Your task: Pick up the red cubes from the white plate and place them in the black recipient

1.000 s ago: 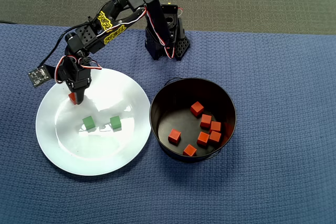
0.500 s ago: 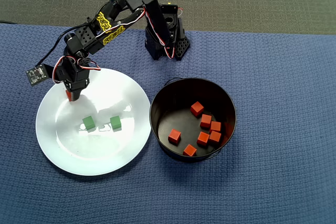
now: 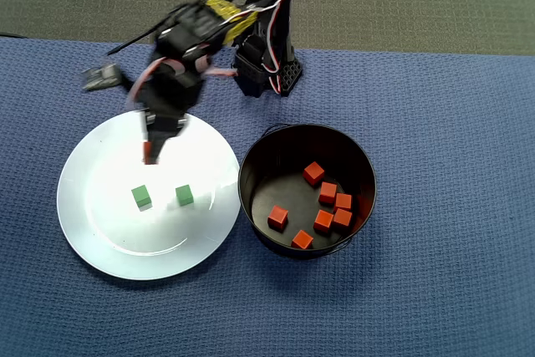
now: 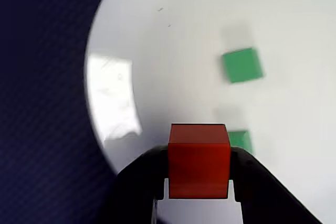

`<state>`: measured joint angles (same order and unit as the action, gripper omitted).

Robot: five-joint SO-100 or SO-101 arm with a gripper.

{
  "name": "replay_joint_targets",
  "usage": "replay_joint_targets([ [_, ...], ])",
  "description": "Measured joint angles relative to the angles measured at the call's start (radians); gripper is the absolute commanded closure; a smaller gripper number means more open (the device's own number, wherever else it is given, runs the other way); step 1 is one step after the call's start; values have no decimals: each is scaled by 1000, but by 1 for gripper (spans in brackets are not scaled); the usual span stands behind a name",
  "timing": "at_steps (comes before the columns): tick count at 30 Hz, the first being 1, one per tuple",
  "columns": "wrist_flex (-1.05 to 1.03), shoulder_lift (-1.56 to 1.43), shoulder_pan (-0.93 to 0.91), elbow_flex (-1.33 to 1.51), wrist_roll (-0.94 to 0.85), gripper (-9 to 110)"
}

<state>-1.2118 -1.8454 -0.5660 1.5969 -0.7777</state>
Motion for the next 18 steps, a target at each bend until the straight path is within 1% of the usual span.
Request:
replay_joint_targets([
  [4, -57, -114, 196, 0, 190, 102],
  [8, -58, -181, 379, 58, 321, 101],
  [9, -58, -198, 422, 80, 348, 95],
  [11, -58, -225, 506, 121, 387, 78],
  [12, -60, -236, 549, 141, 394, 72],
  [13, -63, -247, 588, 161, 399, 70],
  [15, -63, -264, 632, 202, 405, 71],
  [18, -57, -268, 621, 224, 416, 77],
])
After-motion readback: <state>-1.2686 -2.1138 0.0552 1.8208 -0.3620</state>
